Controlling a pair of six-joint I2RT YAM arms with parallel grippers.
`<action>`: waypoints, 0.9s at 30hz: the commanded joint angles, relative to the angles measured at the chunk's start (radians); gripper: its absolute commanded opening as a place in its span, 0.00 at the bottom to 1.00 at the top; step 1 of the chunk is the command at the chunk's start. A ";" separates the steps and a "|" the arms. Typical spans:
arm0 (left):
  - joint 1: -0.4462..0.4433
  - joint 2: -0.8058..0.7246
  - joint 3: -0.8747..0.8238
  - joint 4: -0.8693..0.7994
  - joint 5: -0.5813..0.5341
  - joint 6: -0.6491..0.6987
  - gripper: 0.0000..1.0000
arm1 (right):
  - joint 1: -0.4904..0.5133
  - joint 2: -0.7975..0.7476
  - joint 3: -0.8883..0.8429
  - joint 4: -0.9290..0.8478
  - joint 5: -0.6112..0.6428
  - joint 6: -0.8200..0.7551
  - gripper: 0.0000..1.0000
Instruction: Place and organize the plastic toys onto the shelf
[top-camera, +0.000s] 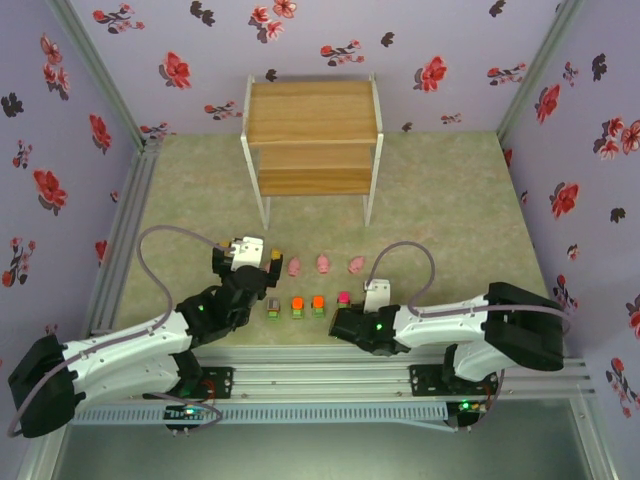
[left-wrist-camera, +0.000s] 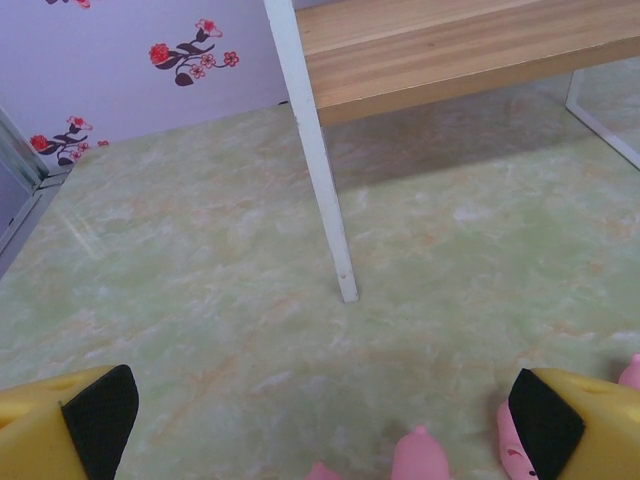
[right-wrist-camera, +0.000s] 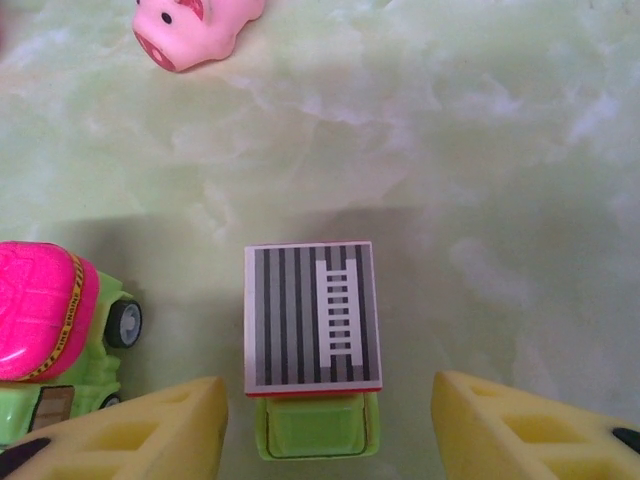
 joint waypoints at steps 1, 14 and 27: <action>0.008 0.005 0.033 -0.013 -0.004 -0.022 1.00 | 0.009 0.015 -0.007 0.009 0.021 0.035 0.39; 0.016 0.017 0.035 -0.015 0.007 -0.028 1.00 | 0.009 0.030 0.000 0.006 0.046 0.027 0.33; 0.025 0.036 0.039 -0.015 0.021 -0.033 1.00 | 0.008 0.057 -0.005 0.031 0.044 0.033 0.27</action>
